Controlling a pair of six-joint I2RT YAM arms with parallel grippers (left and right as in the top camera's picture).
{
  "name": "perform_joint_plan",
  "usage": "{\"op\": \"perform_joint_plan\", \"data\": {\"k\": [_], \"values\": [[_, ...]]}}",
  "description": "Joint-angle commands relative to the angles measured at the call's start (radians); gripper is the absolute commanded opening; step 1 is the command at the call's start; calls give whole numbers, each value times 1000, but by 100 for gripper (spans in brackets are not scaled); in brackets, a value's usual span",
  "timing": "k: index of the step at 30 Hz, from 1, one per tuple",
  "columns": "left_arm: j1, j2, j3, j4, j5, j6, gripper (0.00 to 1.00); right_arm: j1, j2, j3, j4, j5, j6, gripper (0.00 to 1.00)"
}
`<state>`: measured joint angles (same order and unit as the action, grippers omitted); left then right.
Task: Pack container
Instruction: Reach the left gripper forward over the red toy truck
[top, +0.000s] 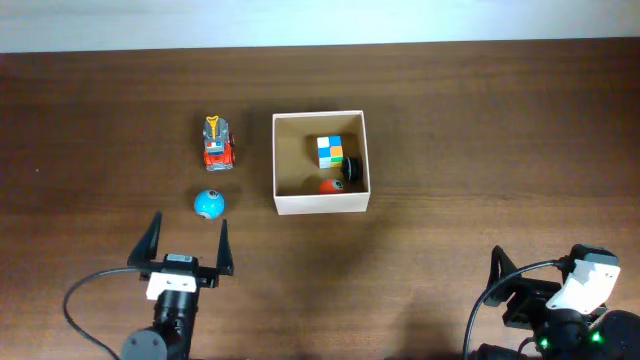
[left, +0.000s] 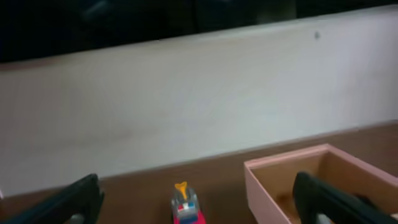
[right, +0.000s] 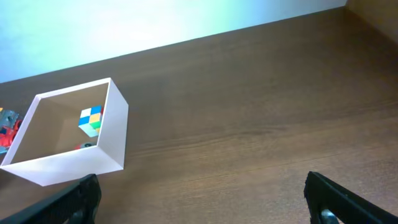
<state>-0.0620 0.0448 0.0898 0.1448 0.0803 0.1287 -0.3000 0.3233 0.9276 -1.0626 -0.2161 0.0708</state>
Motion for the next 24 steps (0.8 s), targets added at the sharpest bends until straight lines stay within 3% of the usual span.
{"op": "perform_joint_plan", "data": {"k": [1, 5, 12, 18, 21, 24], "values": [[6, 102, 202, -112, 66, 71, 99, -8, -8, 13, 4, -9, -4, 99], [6, 309, 476, -319, 92, 135, 99, -8, -8, 13, 3, -9, -4, 99], [6, 552, 708, -319, 121, 132, 99, -8, -8, 13, 3, -9, -4, 99], [5, 940, 1197, -701, 90, 74, 99, -8, -8, 13, 4, -9, -4, 99], [5, 1076, 1337, -798, 96, 74, 99, -8, -8, 13, 3, -9, -4, 99], [5, 1177, 1380, -792, 69, 67, 99, -8, -8, 13, 4, -9, -4, 99]]}}
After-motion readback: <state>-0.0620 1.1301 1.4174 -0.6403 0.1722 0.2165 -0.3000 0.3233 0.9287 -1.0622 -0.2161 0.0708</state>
